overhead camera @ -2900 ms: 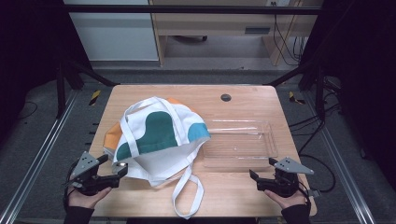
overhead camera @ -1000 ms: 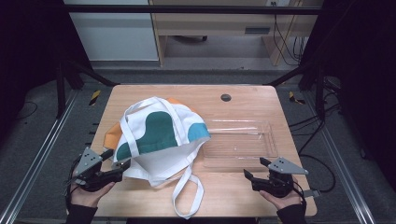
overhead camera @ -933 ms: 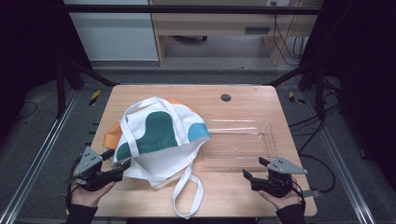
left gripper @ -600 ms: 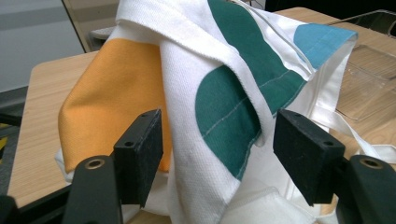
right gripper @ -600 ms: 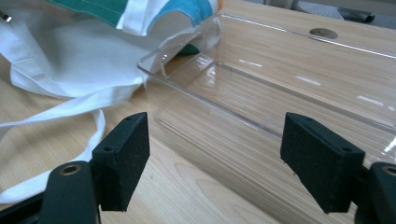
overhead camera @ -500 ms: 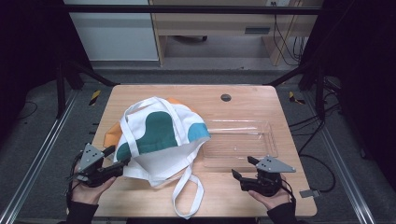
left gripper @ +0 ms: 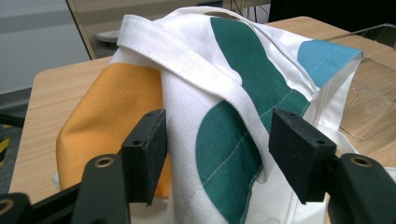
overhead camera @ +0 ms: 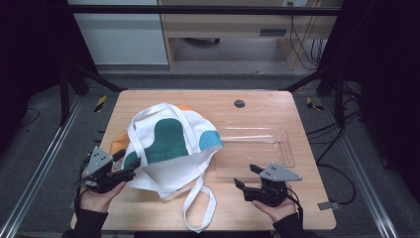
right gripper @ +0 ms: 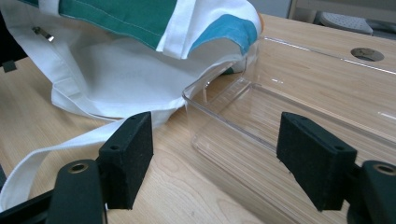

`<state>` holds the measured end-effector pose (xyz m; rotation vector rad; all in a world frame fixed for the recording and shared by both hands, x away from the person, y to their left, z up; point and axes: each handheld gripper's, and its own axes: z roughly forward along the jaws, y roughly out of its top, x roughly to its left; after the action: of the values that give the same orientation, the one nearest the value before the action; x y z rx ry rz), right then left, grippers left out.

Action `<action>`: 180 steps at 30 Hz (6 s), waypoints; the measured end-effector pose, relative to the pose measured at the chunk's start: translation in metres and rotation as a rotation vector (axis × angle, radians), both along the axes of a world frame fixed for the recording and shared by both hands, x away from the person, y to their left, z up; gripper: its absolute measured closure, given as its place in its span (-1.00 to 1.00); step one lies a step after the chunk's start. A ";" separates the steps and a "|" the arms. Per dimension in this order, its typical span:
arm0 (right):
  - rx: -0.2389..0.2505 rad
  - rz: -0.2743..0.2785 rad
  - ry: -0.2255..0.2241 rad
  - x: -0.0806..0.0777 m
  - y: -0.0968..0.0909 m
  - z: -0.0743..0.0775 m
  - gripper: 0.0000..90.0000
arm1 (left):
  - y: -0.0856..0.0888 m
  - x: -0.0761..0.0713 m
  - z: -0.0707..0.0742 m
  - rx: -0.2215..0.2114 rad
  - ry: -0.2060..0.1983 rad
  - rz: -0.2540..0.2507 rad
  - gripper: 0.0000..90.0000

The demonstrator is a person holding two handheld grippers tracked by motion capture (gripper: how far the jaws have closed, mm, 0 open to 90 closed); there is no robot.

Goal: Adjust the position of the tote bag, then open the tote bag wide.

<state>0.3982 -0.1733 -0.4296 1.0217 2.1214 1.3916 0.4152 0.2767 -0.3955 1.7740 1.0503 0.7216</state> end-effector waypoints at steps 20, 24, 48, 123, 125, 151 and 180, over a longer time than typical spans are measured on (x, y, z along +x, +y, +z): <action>0.010 0.106 0.008 0.011 0.050 0.006 -0.03 | 0.000 0.008 -0.006 0.000 0.040 0.009 0.06; 0.008 0.131 0.017 0.014 0.067 0.004 0.05 | 0.000 0.007 -0.007 0.004 0.041 0.011 0.09; -0.016 0.203 0.055 0.029 0.161 -0.018 0.46 | 0.002 0.006 -0.008 -0.005 0.070 0.016 0.26; -0.043 0.104 0.088 0.046 0.204 -0.052 1.00 | 0.011 -0.003 0.007 -0.067 -0.024 0.043 0.15; -0.047 0.092 0.078 0.050 0.203 -0.049 1.00 | 0.014 -0.009 0.007 -0.062 -0.027 0.041 0.04; 0.038 0.007 -0.011 0.067 0.198 -0.028 1.00 | 0.020 -0.023 -0.030 0.022 0.057 0.049 -0.34; 0.090 0.006 -0.122 0.066 0.189 0.024 1.00 | 0.013 -0.028 0.003 0.007 -0.046 0.041 -0.44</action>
<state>0.4640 0.0158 -0.4061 0.9391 1.9911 1.5248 0.3867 0.2894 -0.3929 1.7388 1.0567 0.7885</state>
